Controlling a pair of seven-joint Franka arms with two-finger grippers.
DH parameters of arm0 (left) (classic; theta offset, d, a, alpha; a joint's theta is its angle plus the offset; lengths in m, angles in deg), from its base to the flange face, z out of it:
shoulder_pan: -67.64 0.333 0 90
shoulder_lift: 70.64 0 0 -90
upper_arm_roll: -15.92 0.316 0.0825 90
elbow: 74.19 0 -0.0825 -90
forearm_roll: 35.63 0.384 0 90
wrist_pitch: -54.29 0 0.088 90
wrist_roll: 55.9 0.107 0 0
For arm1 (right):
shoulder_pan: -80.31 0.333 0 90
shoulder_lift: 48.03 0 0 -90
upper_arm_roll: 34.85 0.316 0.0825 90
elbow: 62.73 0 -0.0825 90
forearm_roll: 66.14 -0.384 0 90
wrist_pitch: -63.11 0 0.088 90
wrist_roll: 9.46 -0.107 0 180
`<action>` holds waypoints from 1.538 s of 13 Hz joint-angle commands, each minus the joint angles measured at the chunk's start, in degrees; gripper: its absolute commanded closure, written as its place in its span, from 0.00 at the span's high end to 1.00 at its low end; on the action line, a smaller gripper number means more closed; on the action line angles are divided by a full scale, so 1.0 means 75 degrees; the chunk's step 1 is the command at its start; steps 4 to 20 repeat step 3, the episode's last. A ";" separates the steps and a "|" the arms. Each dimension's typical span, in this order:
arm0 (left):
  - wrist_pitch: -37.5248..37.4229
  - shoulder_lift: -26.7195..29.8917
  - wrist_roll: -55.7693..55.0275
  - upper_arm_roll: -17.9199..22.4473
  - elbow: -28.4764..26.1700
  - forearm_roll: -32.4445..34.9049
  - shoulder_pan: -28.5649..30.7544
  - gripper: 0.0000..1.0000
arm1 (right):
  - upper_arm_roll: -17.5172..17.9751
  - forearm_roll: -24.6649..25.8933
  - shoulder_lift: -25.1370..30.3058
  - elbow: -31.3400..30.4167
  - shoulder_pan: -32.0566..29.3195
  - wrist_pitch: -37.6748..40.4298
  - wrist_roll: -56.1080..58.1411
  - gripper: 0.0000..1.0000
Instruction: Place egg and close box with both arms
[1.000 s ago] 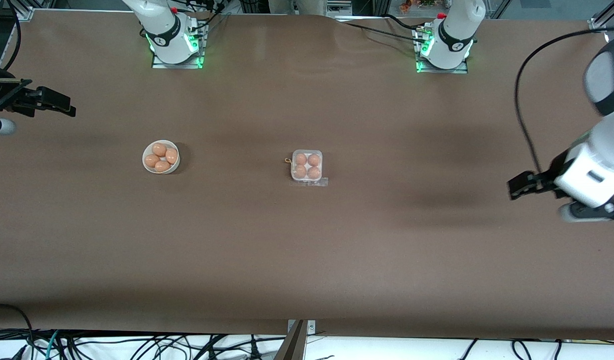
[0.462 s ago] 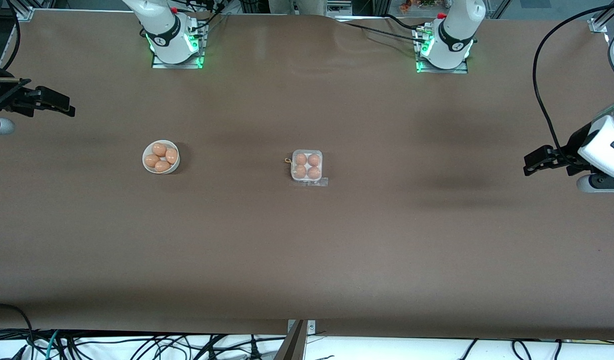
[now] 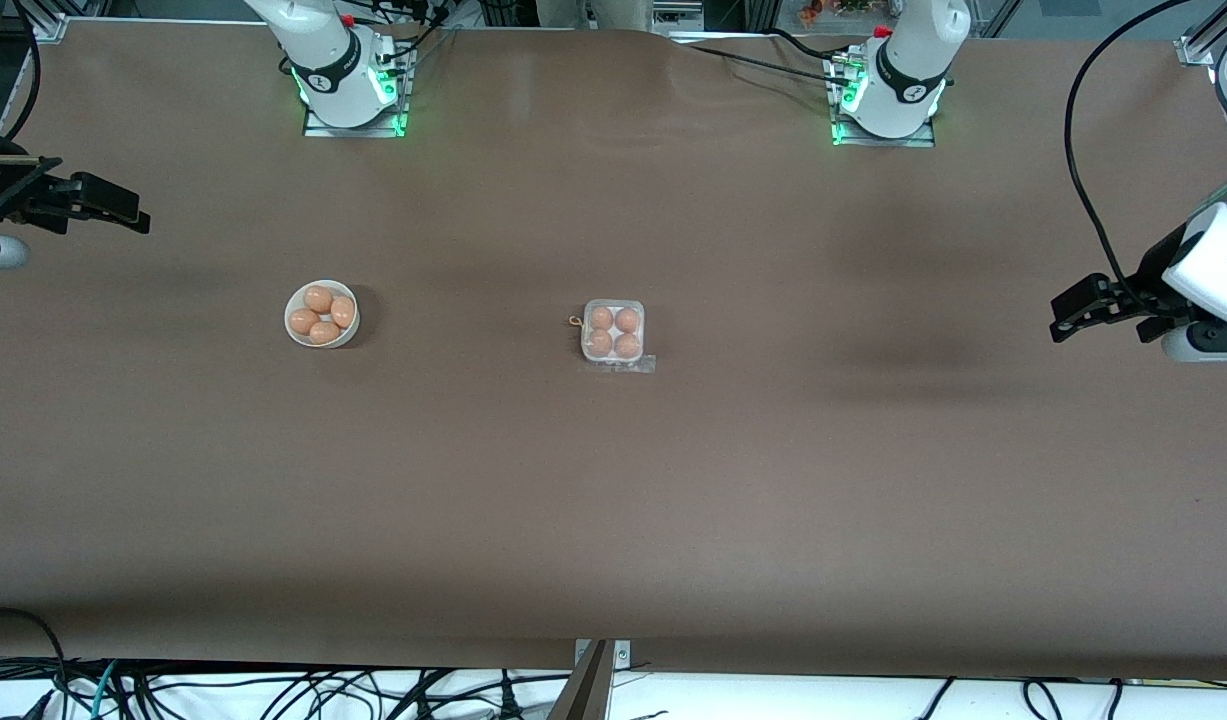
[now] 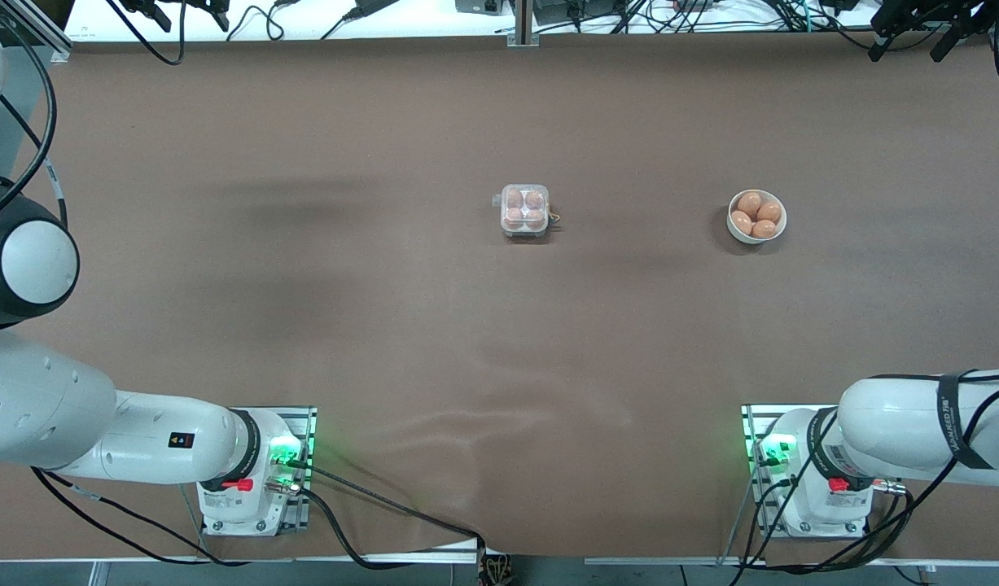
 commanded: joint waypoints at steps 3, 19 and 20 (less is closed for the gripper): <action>0.0036 0.0449 0.0135 -0.0056 -0.0557 -0.0018 0.0200 1.00 | 0.0120 0.0020 0.0100 0.0044 -0.0112 0.0203 -0.0011 1.00; 0.0036 0.0449 0.0135 -0.0056 -0.0557 -0.0018 0.0200 1.00 | 0.0120 0.0020 0.0100 0.0044 -0.0112 0.0203 -0.0011 1.00; 0.0036 0.0449 0.0135 -0.0056 -0.0557 -0.0018 0.0200 1.00 | 0.0120 0.0020 0.0100 0.0044 -0.0112 0.0203 -0.0011 1.00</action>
